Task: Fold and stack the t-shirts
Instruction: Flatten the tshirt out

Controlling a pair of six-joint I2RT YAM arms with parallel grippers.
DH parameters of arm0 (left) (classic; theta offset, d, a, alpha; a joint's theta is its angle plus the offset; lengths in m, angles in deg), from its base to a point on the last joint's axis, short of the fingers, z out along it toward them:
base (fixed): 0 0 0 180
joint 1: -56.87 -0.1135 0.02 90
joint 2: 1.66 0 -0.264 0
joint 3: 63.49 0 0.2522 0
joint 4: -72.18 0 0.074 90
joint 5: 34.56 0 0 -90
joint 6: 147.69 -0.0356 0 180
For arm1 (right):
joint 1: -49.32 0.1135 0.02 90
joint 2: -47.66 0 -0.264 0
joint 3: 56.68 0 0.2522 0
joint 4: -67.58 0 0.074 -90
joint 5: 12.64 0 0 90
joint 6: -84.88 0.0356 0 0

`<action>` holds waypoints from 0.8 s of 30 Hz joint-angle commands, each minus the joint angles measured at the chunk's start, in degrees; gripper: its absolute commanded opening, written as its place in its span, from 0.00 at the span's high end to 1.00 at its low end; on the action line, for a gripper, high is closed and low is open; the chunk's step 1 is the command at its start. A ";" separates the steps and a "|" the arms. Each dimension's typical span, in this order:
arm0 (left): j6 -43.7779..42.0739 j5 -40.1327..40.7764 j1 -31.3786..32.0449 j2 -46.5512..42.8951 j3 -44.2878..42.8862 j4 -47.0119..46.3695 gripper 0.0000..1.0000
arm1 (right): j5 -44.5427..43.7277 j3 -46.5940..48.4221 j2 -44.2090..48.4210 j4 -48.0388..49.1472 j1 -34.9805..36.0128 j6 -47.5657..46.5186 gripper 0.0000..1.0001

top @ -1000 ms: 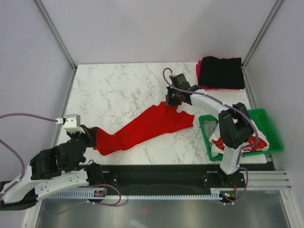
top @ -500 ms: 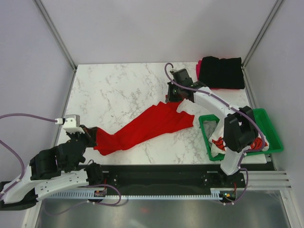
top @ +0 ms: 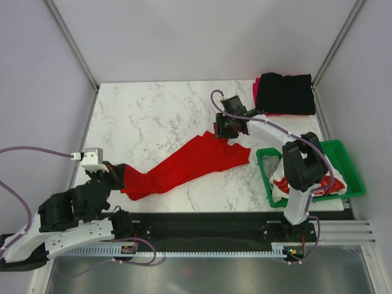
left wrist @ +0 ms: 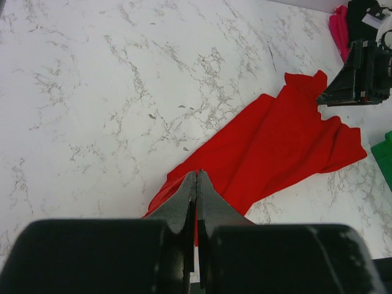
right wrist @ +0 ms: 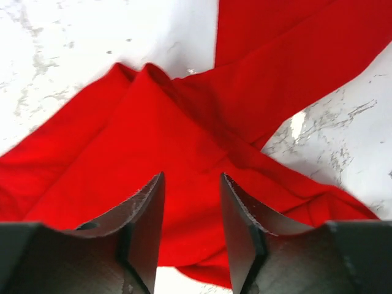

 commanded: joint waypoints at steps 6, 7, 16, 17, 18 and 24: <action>-1.52 0.57 0.15 0.08 0.02 -1.67 0.98 | 1.26 2.10 -6.08 3.73 -2.59 -3.13 0.46; -1.52 0.58 0.23 0.08 -0.06 -1.76 0.98 | 2.22 2.10 -6.52 4.51 -2.59 -3.05 0.46; -1.79 0.31 0.15 1.05 0.02 -1.76 0.98 | 5.21 1.22 -8.72 7.86 -2.50 -1.73 0.46; -1.70 0.22 0.15 1.05 0.11 -1.85 0.98 | 5.39 1.31 -8.64 7.86 -2.41 -1.73 0.47; -1.87 0.14 0.15 1.23 0.03 -1.93 0.98 | 5.48 1.40 -8.64 7.86 -2.50 -1.73 0.47; -2.14 -0.04 0.23 1.75 0.11 -2.11 0.98 | 5.65 2.19 -6.62 7.42 -2.41 -1.64 0.48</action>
